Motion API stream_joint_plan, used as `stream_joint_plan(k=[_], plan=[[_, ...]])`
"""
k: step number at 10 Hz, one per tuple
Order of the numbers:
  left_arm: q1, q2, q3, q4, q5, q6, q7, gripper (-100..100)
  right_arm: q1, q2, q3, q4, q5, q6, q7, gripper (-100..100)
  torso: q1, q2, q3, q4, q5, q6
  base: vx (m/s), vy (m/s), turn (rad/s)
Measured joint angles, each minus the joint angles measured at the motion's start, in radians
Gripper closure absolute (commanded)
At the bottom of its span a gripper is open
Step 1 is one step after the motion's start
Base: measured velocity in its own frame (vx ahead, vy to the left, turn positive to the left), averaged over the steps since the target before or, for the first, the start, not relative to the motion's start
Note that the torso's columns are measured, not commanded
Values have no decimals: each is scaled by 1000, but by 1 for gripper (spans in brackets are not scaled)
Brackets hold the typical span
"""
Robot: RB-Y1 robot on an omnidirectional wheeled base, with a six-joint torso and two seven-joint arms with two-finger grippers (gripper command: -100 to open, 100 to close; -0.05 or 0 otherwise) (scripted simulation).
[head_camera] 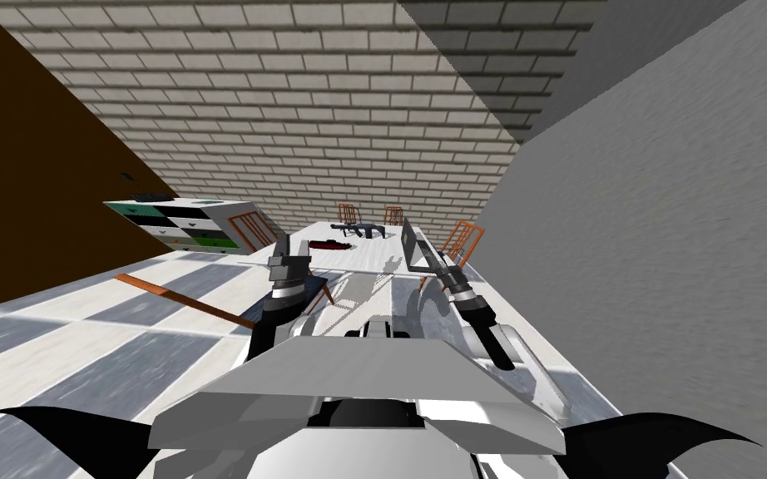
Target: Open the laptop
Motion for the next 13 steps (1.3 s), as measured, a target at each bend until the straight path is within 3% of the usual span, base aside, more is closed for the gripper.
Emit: stream_joint_plan(k=[4, 7, 13], plan=[[0, 0, 0, 0, 0, 0, 0, 0, 10, -78, -40, 35, 111, 77, 95, -100, 0, -1, -1, 0, 0, 0, 54, 134, -14], [0, 0, 0, 0, 0, 0, 0, 0, 1, -127, -61, 89, 180, 127, 168, -100, 0, 0, 0, 0, 0, 0, 58, 134, 20], [0, 0, 0, 0, 0, 0, 0, 0, 2, -218, -101, 176, 280, 218, 297, -100, 0, 0, 0, 0, 0, 0, 57, 113, 33]])
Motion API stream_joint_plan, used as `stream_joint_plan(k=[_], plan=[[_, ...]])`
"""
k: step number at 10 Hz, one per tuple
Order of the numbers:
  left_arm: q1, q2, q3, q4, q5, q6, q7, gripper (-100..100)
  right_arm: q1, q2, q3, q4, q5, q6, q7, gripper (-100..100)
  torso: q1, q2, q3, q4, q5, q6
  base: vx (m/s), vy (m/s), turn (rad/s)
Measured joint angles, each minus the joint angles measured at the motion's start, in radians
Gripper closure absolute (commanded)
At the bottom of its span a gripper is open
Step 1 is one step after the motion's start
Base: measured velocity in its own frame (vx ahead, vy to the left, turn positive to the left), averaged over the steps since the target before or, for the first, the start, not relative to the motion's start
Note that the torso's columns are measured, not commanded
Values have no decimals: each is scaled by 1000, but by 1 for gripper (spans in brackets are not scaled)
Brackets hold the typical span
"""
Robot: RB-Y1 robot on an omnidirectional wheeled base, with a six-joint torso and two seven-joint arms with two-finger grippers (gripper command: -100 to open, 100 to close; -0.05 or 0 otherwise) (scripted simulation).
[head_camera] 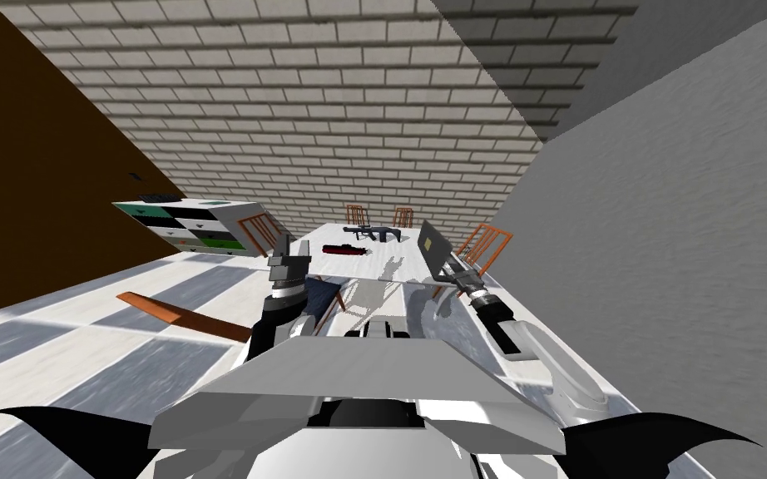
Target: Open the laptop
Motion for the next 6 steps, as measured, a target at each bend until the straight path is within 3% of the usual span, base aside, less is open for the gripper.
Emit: stream_joint_plan(k=[6], plan=[[0, 0, 0, 0, 0, 0, 0, 0, -4, -94, -30, 75, 89, 97, 116, -100, -1, 1, 1, 0, 0, 0, 51, 94, 22]])
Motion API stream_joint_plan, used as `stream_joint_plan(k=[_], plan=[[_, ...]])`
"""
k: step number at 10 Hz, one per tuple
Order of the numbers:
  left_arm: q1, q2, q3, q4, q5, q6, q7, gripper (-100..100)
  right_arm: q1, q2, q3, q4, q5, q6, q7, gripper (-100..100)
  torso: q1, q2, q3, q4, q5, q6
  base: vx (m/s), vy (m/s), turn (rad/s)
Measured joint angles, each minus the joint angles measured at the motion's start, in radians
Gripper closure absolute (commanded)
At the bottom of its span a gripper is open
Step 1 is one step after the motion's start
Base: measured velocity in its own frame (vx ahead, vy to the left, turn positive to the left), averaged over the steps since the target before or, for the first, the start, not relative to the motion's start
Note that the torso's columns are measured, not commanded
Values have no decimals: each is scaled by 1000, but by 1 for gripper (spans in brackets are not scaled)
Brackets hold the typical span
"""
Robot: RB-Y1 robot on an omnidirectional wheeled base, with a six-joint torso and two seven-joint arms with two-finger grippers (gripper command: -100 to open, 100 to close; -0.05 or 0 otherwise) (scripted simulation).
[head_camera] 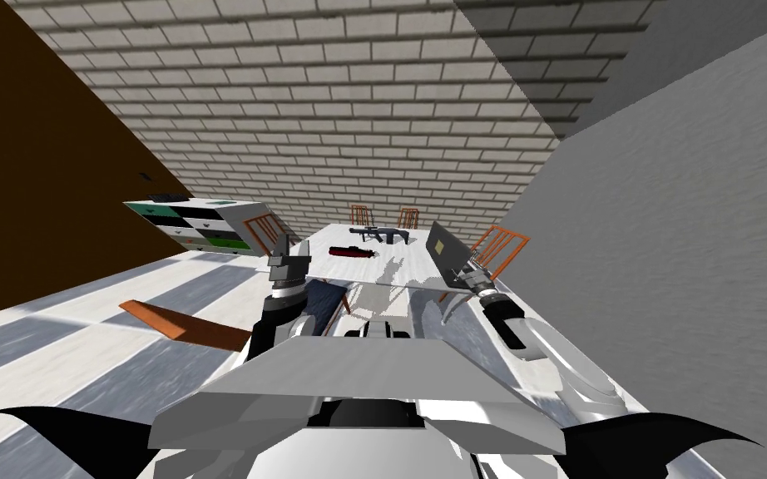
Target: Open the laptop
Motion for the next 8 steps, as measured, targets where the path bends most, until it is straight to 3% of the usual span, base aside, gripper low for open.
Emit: stream_joint_plan(k=[2, 8], plan=[[0, 0, 0, 0, 0, 0, 0, 0, -1, -8, -10, 13, -3, 15, -1, -100, -3, 3, 2, 1, -1, -1, -98, -13, 360], [0, 0, 0, 0, 0, 0, 0, 0, -49, -49, -40, 113, -24, 114, -22, -100, 1, -3, -2, -1, 0, 0, -104, -4, 242]])
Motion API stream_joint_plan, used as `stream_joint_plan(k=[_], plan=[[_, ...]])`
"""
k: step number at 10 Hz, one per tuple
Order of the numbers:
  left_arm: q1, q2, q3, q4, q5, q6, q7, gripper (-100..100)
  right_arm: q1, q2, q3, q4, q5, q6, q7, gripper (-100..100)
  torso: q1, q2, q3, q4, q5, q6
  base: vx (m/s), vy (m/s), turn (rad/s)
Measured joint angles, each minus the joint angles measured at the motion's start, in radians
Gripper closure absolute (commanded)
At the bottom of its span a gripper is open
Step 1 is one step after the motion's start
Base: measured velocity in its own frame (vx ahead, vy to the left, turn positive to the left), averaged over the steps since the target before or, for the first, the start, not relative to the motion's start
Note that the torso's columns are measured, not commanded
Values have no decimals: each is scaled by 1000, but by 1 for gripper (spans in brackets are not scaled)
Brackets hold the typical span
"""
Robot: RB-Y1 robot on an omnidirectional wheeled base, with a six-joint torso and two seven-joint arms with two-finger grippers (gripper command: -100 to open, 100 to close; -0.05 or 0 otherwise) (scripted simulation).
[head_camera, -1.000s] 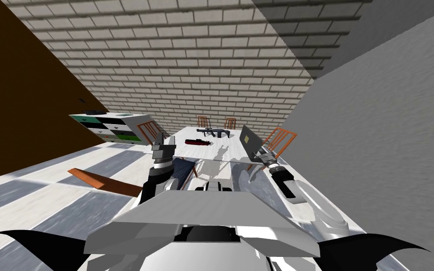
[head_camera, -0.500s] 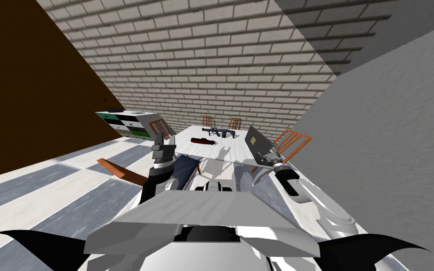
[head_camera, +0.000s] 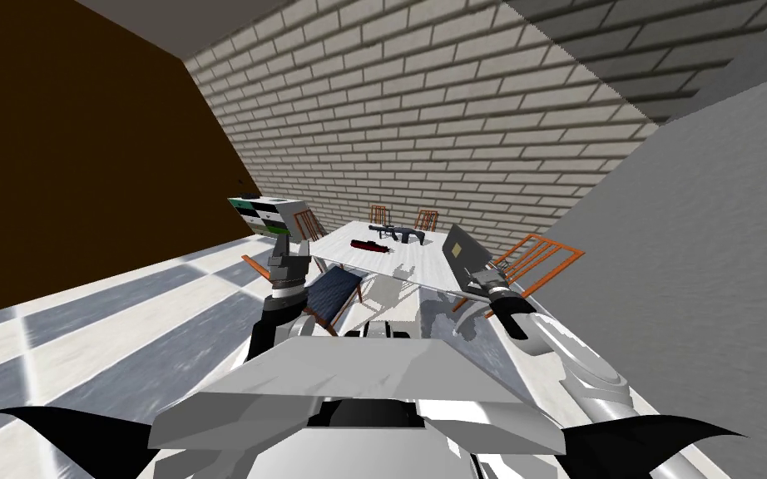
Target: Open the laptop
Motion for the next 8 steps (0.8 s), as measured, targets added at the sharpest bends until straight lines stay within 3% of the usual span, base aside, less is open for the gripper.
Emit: stream_joint_plan(k=[2, 3, 8], plan=[[0, 0, 0, 0, 0, 0, 0, 0, -20, -22, -6, 35, -11, 35, -8, -100, -1, 2, 1, 1, 0, 0, -71, 3, 161], [0, 0, 0, 0, 0, 0, 0, 0, -23, -24, -5, 39, -11, 39, -9, 100, -1, 0, 0, 0, 0, 1, 55, -7, -417], [1, 0, 0, 0, 0, 0, 0, 0, 16, 18, 24, -54, 9, -49, 9, 100, -4, 0, 0, -1, -1, 1, 135, 8, -312]])
